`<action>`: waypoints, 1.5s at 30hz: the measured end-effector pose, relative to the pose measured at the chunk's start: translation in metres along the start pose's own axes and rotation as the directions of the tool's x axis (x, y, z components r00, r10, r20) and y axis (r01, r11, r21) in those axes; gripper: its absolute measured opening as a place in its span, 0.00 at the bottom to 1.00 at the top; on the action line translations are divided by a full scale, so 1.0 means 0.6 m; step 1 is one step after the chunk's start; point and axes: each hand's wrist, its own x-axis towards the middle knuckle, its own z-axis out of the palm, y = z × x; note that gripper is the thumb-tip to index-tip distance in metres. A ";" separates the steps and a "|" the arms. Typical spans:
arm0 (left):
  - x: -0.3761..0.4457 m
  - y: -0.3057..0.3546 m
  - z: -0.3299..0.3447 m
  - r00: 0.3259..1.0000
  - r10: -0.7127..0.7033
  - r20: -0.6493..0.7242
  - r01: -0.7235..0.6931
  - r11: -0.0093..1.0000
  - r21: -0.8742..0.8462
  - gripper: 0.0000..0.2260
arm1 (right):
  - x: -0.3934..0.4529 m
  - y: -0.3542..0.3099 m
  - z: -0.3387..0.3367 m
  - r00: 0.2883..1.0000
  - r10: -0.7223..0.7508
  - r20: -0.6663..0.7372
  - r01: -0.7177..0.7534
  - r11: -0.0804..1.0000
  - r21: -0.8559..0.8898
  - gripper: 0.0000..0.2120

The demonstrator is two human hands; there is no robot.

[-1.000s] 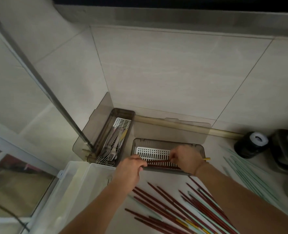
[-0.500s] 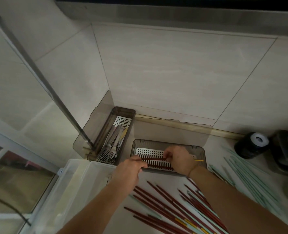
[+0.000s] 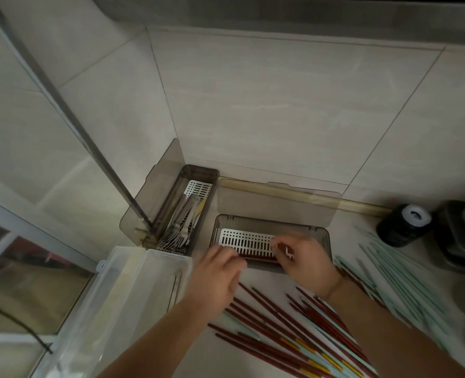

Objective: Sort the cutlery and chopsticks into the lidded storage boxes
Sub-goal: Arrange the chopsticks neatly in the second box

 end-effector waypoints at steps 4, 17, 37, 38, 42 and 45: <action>-0.028 0.028 0.044 0.965 0.126 0.231 -0.134 0.991 0.019 0.10 | -0.119 -0.018 0.007 0.993 0.020 0.117 0.004 0.980 -0.200 0.05; -0.005 0.044 0.076 0.900 0.019 0.436 -0.100 0.982 0.163 0.12 | -0.196 -0.012 0.060 0.898 0.367 0.243 -0.271 0.897 -0.350 0.18; 0.015 0.031 0.000 0.883 -0.456 -0.114 0.399 0.856 -0.329 0.19 | -0.038 -0.001 -0.079 0.987 0.129 -0.095 -0.156 0.906 -0.393 0.04; 0.013 0.028 0.004 0.870 -0.484 -0.094 0.434 0.842 -0.319 0.19 | -0.014 0.008 -0.078 0.988 0.146 -0.057 -0.156 0.882 -0.444 0.03; 0.003 0.017 0.021 0.902 -0.432 -0.017 0.427 0.896 -0.118 0.14 | 0.050 0.027 -0.039 0.976 0.174 0.127 -0.090 0.865 -0.493 0.07; -0.004 0.014 0.032 0.914 -0.404 0.031 0.405 0.910 -0.090 0.13 | 0.069 0.020 -0.008 0.957 0.117 0.267 0.054 0.827 -0.559 0.09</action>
